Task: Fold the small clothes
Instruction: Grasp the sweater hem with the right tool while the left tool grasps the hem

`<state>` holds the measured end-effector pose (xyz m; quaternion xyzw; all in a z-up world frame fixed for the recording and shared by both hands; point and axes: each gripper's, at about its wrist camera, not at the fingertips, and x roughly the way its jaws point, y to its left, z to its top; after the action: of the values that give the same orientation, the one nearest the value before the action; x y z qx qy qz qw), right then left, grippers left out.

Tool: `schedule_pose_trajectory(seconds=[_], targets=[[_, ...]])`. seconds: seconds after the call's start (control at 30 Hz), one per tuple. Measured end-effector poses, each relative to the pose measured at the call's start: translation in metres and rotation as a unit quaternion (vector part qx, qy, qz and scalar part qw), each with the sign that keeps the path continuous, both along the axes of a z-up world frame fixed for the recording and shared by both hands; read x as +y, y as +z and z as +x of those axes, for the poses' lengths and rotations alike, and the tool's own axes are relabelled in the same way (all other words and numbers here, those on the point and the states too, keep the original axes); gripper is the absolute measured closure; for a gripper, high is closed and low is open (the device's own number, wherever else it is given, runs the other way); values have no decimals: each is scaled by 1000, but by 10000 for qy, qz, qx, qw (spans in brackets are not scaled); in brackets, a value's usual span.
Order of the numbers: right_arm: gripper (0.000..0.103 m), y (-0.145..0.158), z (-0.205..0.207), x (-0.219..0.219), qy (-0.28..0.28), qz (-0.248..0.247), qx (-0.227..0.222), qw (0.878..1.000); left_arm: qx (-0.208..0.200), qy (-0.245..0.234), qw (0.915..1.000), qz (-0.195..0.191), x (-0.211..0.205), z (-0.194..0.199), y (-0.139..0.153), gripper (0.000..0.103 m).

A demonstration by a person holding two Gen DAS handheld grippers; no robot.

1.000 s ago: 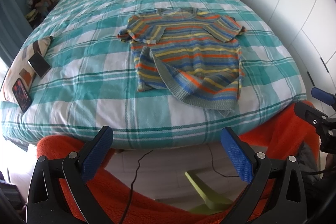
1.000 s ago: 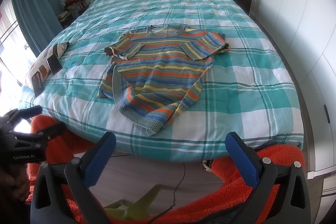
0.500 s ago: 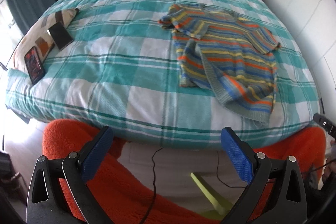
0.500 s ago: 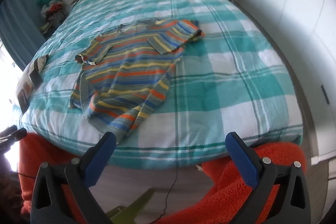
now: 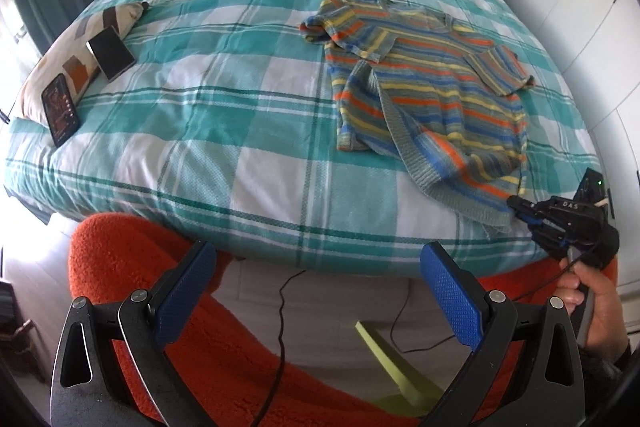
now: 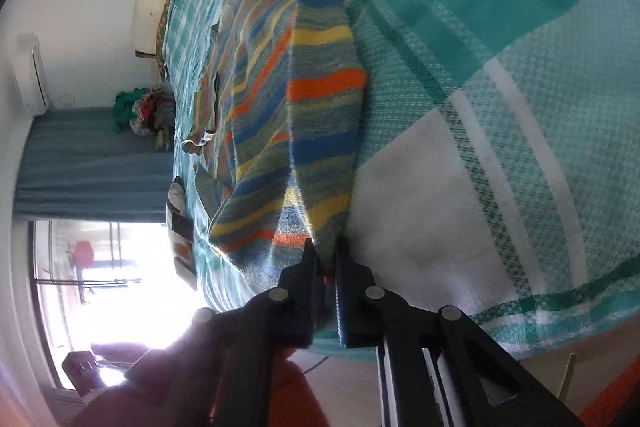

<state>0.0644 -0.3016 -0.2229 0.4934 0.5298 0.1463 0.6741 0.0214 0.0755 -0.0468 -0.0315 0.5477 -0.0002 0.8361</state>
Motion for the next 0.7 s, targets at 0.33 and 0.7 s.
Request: schedule_pose_trajectory(seconds=[0.33, 0.7], targets=[[94, 97, -18, -27, 857, -2569, -352, 9620, 138, -172, 9997, 53, -5, 3, -19, 1], [58, 76, -24, -42, 509, -2570, -301, 9646, 128, -751, 9944, -730, -4, 118, -59, 1]])
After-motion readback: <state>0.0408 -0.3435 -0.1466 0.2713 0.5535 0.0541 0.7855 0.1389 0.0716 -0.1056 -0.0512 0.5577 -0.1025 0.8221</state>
